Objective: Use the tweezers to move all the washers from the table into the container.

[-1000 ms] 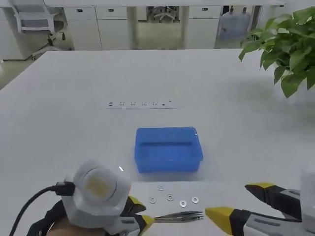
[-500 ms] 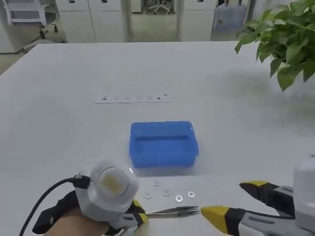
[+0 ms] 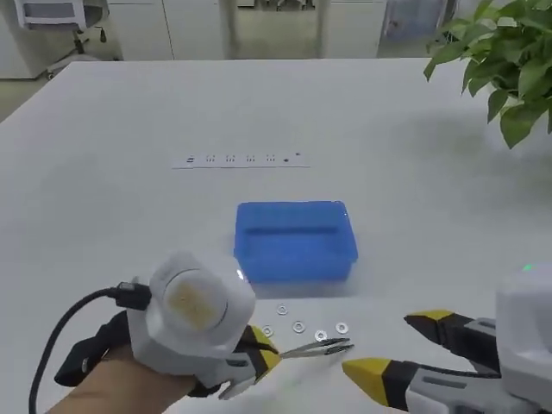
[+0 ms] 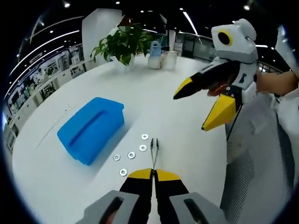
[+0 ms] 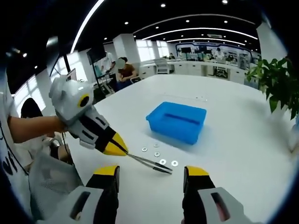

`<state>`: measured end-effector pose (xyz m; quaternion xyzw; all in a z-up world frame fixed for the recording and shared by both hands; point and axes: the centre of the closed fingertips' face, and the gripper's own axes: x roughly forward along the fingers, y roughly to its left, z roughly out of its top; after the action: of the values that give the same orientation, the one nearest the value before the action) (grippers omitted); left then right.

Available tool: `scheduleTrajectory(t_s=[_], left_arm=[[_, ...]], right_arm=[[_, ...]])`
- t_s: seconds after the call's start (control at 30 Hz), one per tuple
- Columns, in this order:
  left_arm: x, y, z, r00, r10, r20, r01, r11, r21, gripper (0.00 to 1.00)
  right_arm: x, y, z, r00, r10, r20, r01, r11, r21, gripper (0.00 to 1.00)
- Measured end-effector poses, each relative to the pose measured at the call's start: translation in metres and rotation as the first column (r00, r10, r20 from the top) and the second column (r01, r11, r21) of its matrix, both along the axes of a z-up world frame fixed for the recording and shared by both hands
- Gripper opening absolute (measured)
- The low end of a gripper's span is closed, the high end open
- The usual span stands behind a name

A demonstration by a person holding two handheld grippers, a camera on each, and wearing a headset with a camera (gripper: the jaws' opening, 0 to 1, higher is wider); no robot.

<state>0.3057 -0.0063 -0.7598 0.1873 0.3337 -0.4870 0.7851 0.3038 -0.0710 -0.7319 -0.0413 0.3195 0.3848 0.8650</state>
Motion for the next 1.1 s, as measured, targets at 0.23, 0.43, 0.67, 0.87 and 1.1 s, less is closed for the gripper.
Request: scheduleTrajectory(t_s=[0.23, 0.43, 0.67, 0.87, 1.1], left_arm=[[-0.002, -0.01, 0.032, 0.998, -0.008, 0.056, 0.011, 0.999, -0.053, 0.0], [-0.001, -0.016, 0.044, 0.997, -0.018, 0.073, 0.024, 0.996, -0.083, 0.0], [0.001, -0.015, 0.047, 0.991, -0.053, 0.119, 0.06, 0.997, -0.052, 0.0], [0.003, -0.016, 0.047, 0.98, -0.096, 0.172, 0.101, 0.995, -0.021, 0.0], [0.006, -0.014, 0.044, 0.986, -0.027, 0.165, 0.036, 0.998, -0.052, 0.0]], right_arm=[[0.003, 0.035, -0.027, 0.985, 0.161, 0.054, -0.155, 0.982, -0.104, 0.34], [0.008, 0.068, -0.032, 0.951, 0.282, 0.127, -0.263, 0.954, -0.146, 0.14], [0.009, 0.077, -0.036, 0.927, 0.353, 0.128, -0.332, 0.93, -0.159, 0.05], [0.012, 0.076, -0.044, 0.907, 0.401, 0.126, -0.374, 0.907, -0.194, 0.06], [0.013, 0.078, -0.048, 0.908, 0.406, 0.105, -0.382, 0.904, -0.191, 0.05]])
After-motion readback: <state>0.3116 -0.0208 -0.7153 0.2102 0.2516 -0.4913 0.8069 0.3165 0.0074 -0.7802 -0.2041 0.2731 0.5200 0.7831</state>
